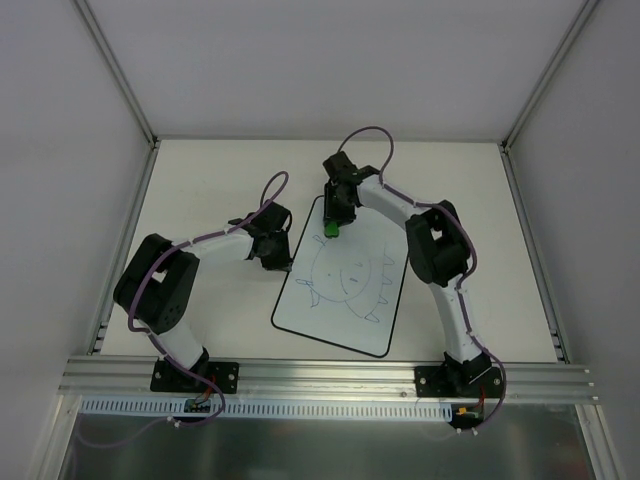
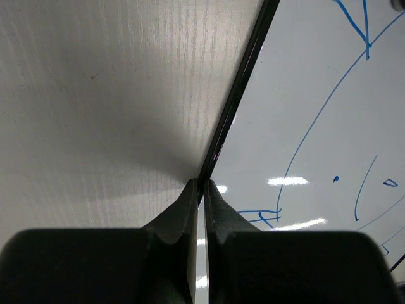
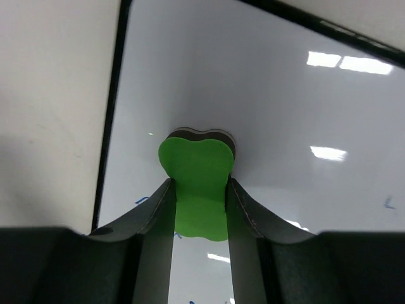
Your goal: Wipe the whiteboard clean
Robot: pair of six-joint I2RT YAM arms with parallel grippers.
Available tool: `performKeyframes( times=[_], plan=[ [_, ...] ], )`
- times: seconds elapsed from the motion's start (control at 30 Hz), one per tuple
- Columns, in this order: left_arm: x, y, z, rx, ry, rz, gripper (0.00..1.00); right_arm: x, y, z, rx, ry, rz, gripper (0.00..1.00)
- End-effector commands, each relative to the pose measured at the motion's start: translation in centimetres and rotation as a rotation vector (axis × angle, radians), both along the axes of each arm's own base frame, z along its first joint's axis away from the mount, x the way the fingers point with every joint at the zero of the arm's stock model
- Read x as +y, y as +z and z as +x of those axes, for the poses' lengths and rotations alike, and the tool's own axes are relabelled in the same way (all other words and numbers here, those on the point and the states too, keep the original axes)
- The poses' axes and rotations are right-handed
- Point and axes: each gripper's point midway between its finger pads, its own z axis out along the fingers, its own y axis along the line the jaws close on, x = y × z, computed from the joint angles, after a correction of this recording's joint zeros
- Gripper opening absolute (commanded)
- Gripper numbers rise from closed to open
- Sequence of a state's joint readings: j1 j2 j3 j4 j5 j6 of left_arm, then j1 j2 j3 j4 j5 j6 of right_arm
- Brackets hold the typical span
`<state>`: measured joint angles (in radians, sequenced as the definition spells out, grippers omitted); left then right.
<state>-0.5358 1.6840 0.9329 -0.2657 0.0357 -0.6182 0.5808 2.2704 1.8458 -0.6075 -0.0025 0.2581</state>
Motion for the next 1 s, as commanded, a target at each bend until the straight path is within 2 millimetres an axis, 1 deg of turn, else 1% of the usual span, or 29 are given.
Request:
performKeyframes(
  times=[0.0, 0.03, 0.1, 0.13, 0.2, 0.23, 0.27, 0.3, 0.33, 0.37, 0.4, 0.43, 0.47, 0.5, 0.53, 0.6, 0.67, 0.7, 0.8, 0.83, 0.9, 0.93, 0.97],
  plan=[
    [3.4, -4.6, -4.9, 0.183, -0.002, 0.155, 0.00, 1.7, -2.3, -3.1, 0.117, 0.030, -0.013, 0.00],
    [3.4, -4.6, -4.9, 0.183, -0.002, 0.155, 0.00, 1.9, -2.4, -3.3, 0.117, 0.040, -0.019, 0.00],
    [3.4, -4.6, -4.9, 0.183, -0.002, 0.155, 0.00, 1.2, -2.4, -3.5, 0.113, 0.038, -0.045, 0.00],
    [3.4, -4.6, -4.9, 0.183, -0.001, 0.154, 0.00, -0.3, -2.4, -3.3, 0.100, 0.011, -0.084, 0.00],
    [3.4, -4.5, -4.9, 0.181, 0.002, 0.152, 0.00, -2.1, -2.3, -3.1, 0.097, -0.025, -0.109, 0.00],
    [3.4, -4.6, -5.0, 0.182, 0.002, 0.153, 0.00, -4.4, -3.0, -3.0, 0.123, -0.075, -0.128, 0.00],
    [3.4, -4.6, -5.0, 0.184, 0.002, 0.153, 0.00, -5.7, -2.4, -2.8, 0.118, -0.105, -0.128, 0.00],
    [3.4, -4.5, -4.9, 0.180, 0.005, 0.150, 0.00, -7.0, -2.4, -2.6, 0.119, -0.139, -0.135, 0.00],
    [3.4, -4.5, -5.0, 0.181, 0.004, 0.151, 0.00, -9.4, -2.3, -1.9, 0.125, -0.192, -0.144, 0.00],
    [3.4, -4.4, -5.0, 0.180, 0.004, 0.151, 0.00, -11.2, -2.4, -2.5, 0.133, -0.225, -0.162, 0.00],
    [3.4, -4.4, -5.0, 0.179, 0.007, 0.149, 0.00, -12.2, -2.5, -2.4, 0.132, -0.249, -0.155, 0.00],
    [3.4, -4.4, -4.9, 0.178, 0.007, 0.148, 0.00, -14.0, -2.6, -2.3, 0.144, -0.298, -0.146, 0.00],
    [3.4, -4.4, -5.0, 0.178, 0.007, 0.148, 0.00, -15.1, -3.3, -3.2, 0.169, -0.320, -0.152, 0.00],
    [3.4, -4.4, -5.1, 0.179, 0.005, 0.149, 0.00, -15.6, -2.9, -2.9, 0.151, -0.338, -0.139, 0.00],
    [3.5, -4.4, -5.0, 0.179, 0.007, 0.149, 0.00, -15.8, -2.9, -3.0, 0.164, -0.354, -0.095, 0.00],
    [3.4, -4.2, -5.0, 0.173, 0.004, 0.147, 0.00, -16.0, -3.0, -3.3, 0.159, -0.367, -0.096, 0.00],
    [3.5, -4.2, -5.1, 0.173, 0.002, 0.147, 0.00, -15.6, -3.1, -3.5, 0.158, -0.356, -0.101, 0.00],
    [3.4, -4.1, -5.0, 0.169, 0.002, 0.145, 0.00, -15.1, -3.1, -3.3, 0.149, -0.344, -0.092, 0.00],
    [3.5, -4.0, -5.1, 0.167, 0.002, 0.143, 0.00, -12.6, -3.2, -3.2, 0.144, -0.271, -0.078, 0.00],
    [3.4, -4.0, -5.0, 0.165, 0.002, 0.142, 0.00, -10.8, -2.8, -2.9, 0.122, -0.229, -0.068, 0.00],
    [3.5, -4.0, -5.1, 0.167, 0.002, 0.143, 0.00, -8.7, -3.0, -3.1, 0.120, -0.180, -0.068, 0.00],
    [3.4, -3.9, -5.0, 0.164, 0.002, 0.141, 0.00, -6.8, -3.0, -3.6, 0.116, -0.141, -0.060, 0.00],
    [3.4, -3.9, -5.0, 0.165, 0.002, 0.142, 0.00, -5.6, -2.9, -3.1, 0.105, -0.123, -0.054, 0.00]
  ],
)
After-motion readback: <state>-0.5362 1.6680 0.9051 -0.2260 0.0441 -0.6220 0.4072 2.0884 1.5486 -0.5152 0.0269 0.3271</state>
